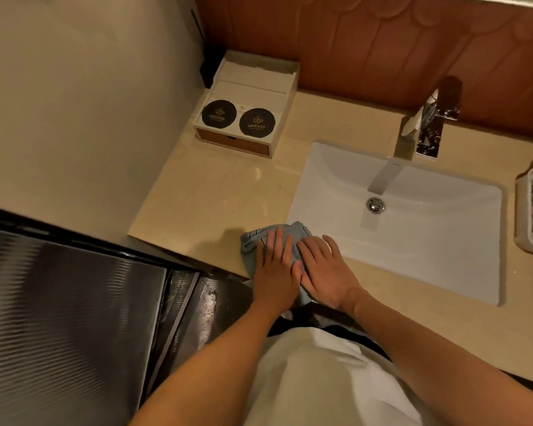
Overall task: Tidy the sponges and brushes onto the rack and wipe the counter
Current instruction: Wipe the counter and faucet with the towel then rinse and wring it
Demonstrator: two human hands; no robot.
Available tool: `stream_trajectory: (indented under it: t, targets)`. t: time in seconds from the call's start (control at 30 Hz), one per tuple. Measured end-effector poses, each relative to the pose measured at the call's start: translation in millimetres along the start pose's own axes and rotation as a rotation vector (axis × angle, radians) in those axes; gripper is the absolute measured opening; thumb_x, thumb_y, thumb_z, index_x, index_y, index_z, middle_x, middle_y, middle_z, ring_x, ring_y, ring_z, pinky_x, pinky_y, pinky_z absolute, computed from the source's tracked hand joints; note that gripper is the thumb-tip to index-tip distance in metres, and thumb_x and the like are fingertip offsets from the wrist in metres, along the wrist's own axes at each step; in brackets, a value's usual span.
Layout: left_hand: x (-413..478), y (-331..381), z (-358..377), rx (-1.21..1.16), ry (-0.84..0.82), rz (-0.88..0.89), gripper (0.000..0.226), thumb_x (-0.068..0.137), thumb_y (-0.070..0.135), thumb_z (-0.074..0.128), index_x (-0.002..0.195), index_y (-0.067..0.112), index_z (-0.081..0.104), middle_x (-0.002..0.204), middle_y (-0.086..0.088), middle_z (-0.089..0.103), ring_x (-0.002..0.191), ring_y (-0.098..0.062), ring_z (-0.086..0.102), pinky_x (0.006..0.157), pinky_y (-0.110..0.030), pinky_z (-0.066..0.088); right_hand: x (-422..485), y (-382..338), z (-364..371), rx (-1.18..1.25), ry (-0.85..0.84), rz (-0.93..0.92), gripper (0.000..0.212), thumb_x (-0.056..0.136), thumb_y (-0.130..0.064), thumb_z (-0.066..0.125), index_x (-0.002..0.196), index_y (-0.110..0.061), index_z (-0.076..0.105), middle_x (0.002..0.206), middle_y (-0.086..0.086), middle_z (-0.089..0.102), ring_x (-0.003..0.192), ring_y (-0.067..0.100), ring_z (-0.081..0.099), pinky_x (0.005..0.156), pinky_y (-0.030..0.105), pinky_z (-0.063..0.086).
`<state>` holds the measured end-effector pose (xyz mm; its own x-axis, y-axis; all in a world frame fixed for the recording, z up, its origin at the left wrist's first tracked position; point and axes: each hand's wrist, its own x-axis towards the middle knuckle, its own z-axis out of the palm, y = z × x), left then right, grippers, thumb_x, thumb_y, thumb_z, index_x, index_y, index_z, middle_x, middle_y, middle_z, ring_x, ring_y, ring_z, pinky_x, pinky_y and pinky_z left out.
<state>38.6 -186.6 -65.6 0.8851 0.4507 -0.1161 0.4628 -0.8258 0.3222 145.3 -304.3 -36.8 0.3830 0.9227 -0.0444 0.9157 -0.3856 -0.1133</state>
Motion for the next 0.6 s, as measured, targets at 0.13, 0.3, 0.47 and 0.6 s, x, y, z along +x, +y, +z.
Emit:
stream_trajectory:
  t: [0.13, 0.3, 0.47, 0.6]
  targets:
    - [-1, 4, 0, 0.052, -0.003, -0.011, 0.062, 0.105, 0.038, 0.018, 0.161, 0.013, 0.014, 0.17, -0.009, 0.001, 0.157, -0.027, -0.007, 0.125, -0.055, 0.0, -11, 4, 14, -0.02, -0.13, -0.039, 0.067, 0.106, -0.042, 0.027, 0.159, -0.004, 0.014, 0.165, 0.019, 0.011, 0.155, 0.034, 0.006, 0.124, 0.055, 0.008]
    - [-1, -4, 2, 0.083, -0.018, 0.017, 0.062, 0.105, 0.038, 0.02, 0.162, 0.015, 0.014, 0.17, -0.005, 0.001, 0.157, -0.026, -0.003, 0.125, -0.055, 0.005, -8, 4, 14, -0.014, -0.191, -0.072, 0.068, 0.106, -0.041, 0.026, 0.159, -0.001, 0.009, 0.166, 0.023, 0.007, 0.155, 0.037, 0.0, 0.124, 0.055, 0.009]
    - [2, -32, -2, 0.052, -0.023, 0.109, 0.06, 0.106, 0.036, 0.022, 0.161, 0.014, 0.02, 0.17, -0.006, 0.008, 0.157, -0.024, 0.001, 0.125, -0.054, 0.008, 0, -19, 17, -0.023, -0.198, -0.03, 0.07, 0.105, -0.044, 0.028, 0.156, 0.004, 0.02, 0.163, 0.027, 0.014, 0.153, 0.042, 0.007, 0.123, 0.057, 0.014]
    - [10, -70, -17, -0.01, 0.012, 0.236, 0.055, 0.106, 0.032, 0.034, 0.157, 0.012, 0.036, 0.167, -0.007, 0.024, 0.156, -0.024, 0.015, 0.125, -0.052, 0.012, 18, -53, 23, -0.009, -0.203, 0.059, 0.073, 0.104, -0.046, 0.027, 0.157, 0.004, 0.016, 0.164, 0.027, 0.009, 0.154, 0.04, 0.003, 0.123, 0.056, 0.013]
